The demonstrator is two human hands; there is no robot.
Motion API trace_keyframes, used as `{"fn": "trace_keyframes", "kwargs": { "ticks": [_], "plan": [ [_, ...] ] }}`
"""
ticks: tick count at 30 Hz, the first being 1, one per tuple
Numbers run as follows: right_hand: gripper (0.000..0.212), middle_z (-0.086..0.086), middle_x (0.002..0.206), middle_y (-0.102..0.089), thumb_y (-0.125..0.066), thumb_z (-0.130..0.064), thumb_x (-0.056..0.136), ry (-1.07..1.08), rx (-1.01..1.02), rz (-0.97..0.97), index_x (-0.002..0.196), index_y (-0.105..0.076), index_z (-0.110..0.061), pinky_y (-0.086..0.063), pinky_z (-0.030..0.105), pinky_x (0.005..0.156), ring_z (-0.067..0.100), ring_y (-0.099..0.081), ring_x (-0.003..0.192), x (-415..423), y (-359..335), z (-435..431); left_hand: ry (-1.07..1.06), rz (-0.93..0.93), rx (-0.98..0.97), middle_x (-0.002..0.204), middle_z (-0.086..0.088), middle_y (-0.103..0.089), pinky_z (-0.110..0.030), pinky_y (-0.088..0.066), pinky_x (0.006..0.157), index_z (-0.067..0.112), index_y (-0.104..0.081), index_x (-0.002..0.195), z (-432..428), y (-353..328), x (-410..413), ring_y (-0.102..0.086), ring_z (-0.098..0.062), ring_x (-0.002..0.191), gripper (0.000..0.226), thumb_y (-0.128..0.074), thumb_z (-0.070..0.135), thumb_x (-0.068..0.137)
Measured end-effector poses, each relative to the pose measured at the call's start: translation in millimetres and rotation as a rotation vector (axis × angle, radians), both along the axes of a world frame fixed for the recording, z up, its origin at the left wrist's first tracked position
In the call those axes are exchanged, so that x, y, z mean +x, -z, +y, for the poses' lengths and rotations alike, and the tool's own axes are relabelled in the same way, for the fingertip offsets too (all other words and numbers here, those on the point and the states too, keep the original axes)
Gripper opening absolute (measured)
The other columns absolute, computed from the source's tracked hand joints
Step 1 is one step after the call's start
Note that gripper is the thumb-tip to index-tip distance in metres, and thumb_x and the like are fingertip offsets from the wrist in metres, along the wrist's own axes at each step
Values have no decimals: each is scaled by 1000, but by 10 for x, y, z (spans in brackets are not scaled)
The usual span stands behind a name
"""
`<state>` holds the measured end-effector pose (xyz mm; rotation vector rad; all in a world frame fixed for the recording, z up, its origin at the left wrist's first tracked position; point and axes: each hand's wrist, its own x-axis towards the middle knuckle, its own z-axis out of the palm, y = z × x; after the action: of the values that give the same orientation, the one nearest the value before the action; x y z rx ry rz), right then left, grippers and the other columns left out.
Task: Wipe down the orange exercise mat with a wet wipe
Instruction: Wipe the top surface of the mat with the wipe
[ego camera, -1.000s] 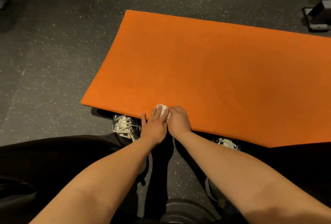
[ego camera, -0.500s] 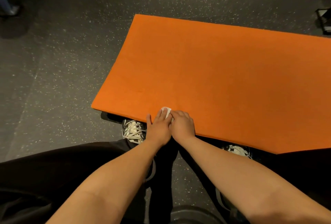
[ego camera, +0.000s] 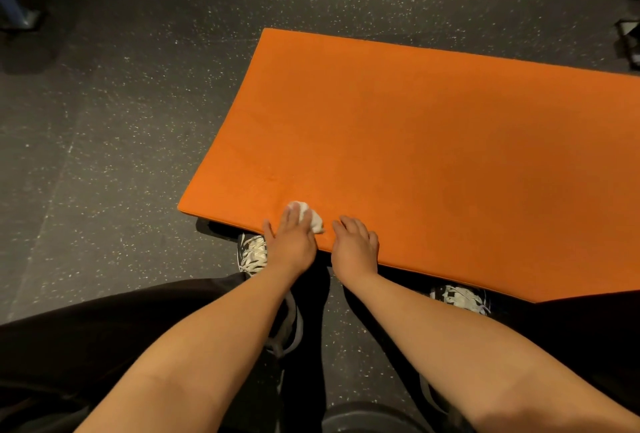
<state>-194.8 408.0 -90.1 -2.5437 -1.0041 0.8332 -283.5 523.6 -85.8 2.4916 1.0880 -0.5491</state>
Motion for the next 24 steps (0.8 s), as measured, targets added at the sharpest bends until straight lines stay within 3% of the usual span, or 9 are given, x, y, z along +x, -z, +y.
{"fn": "trace_keyframes", "kwargs": {
  "ticks": [5, 8, 12, 15, 18, 24],
  "plan": [
    [57, 0, 164, -27, -51, -13, 99, -12, 10, 17, 154, -38, -20, -14, 38, 120, 22, -15, 151, -8, -41, 90, -197, 15, 18, 169, -3, 8, -60, 6, 119, 25, -8, 160, 64, -17, -17, 13, -21, 154, 57, -26, 25, 106],
    [51, -1, 162, -32, -46, -14, 103, -16, 83, 32, 153, -41, -21, -15, 37, 120, 20, -18, 151, 24, -38, 145, -83, -55, -43, 169, 0, 8, -59, 9, 119, 25, -8, 161, -192, -21, -31, 14, -17, 154, 55, -24, 28, 108],
    [50, 0, 163, -30, -43, -16, 104, 51, 25, 52, 154, -40, -20, -13, 38, 122, 19, -17, 152, 75, -2, 118, 56, -11, -13, 169, 3, 1, -59, 5, 120, 28, -13, 160, -85, -48, -102, 7, -15, 155, 53, -25, 31, 108],
    [55, 1, 166, -20, -45, -15, 102, 26, -22, 42, 156, -35, -22, -9, 41, 124, 19, -10, 154, 52, -19, 125, -45, 26, 38, 169, 1, -5, -60, -1, 120, 28, -19, 158, 221, -89, -109, 2, -18, 155, 53, -29, 27, 105],
    [57, 1, 166, -20, -46, -15, 101, 28, -28, 37, 156, -34, -21, -10, 41, 124, 20, -10, 154, 38, -37, 159, -161, 51, 24, 169, -3, 3, -59, -1, 120, 23, -12, 160, 207, -74, -83, 8, -22, 155, 56, -27, 29, 106],
    [52, 0, 166, -22, -40, -24, 105, -16, 15, 110, 157, -33, -23, -8, 40, 125, 20, -10, 154, -50, -46, 200, 41, -8, -77, 168, 1, 10, -56, 9, 120, 27, -3, 161, -257, -67, -84, 14, -15, 154, 57, -22, 38, 108]
  ]
}}
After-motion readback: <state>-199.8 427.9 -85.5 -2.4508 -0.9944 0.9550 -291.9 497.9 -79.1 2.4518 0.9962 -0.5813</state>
